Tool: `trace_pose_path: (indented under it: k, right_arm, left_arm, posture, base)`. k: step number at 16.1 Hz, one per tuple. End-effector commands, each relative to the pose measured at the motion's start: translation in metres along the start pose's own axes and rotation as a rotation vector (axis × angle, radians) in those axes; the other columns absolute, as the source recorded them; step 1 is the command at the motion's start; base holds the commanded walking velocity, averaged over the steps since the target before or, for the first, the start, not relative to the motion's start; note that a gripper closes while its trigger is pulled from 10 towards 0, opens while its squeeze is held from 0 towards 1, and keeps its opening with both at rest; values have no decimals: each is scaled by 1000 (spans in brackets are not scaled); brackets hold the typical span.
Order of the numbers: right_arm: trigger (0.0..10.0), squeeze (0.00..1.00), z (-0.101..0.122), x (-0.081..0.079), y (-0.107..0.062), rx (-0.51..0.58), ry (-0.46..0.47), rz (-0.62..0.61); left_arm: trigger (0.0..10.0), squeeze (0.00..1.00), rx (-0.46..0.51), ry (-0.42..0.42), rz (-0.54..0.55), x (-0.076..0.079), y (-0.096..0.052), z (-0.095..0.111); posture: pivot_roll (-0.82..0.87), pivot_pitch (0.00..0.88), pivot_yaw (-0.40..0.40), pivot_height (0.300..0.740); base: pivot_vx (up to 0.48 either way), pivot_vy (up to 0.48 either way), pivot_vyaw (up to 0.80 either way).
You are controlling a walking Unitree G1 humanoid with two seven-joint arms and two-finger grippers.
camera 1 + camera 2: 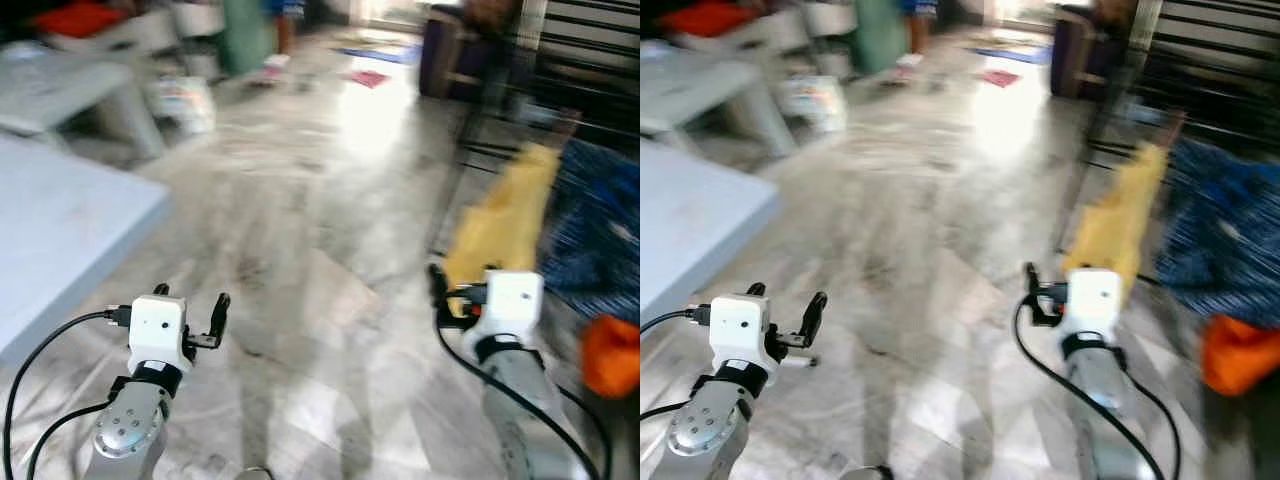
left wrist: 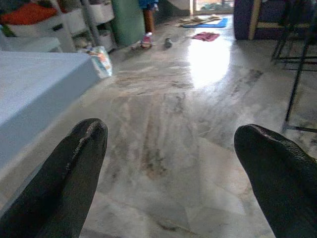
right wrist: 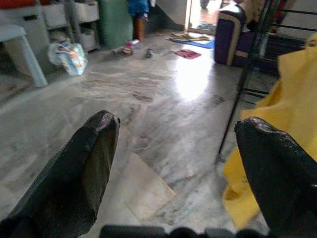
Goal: Hang hanger
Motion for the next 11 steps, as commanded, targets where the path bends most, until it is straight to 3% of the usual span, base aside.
trace_pose_path:
  k: [1, 4, 6, 8, 11]
  right_arm:
    - [10000, 0, 0, 6, -2, 3, -8, -26]
    - [10000, 0, -6, 21, -12, -21, -20, -92]
    - [10000, 0, 3, 17, -8, -1, -40, -90]
    - [10000, 0, 6, 15, -6, 7, -34, -91]
    - [10000, 0, 8, 15, -2, 12, -21, -98]
  left_arm:
    - [10000, 0, -19, 19, -34, 6, -2, -5]
    - [10000, 0, -9, -10, 40, 1, 10, -3]
    - [10000, 0, 35, -4, 159, -14, 8, 12]
    - [10000, 0, 40, -14, 191, -20, 7, 15]
    - [10000, 0, 24, -18, 161, -11, 5, 8]
  posture:
    - [22, 74, -3, 740]
    - [21, 69, -27, 740]
    - [23, 85, -31, 740]
    - [23, 91, -12, 740]
    - [21, 77, -8, 740]
  base:
    - [0, 0, 800]
    - [0, 0, 0]
    - [0, 0, 0]
    - [0, 0, 0]
    - [0, 0, 0]
Point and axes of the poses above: a point about 5 cm out from each wrist's last joint towards the gripper, its own y axis pointing out of the wrist towards the gripper, its own z axis along the axis of the wrist's last joint, x = y × z, the point moved 6 cm from there along y, pointing out of the wrist towards the gripper, and after that the axes turned 1 degree about y, right-handed, at the moved point
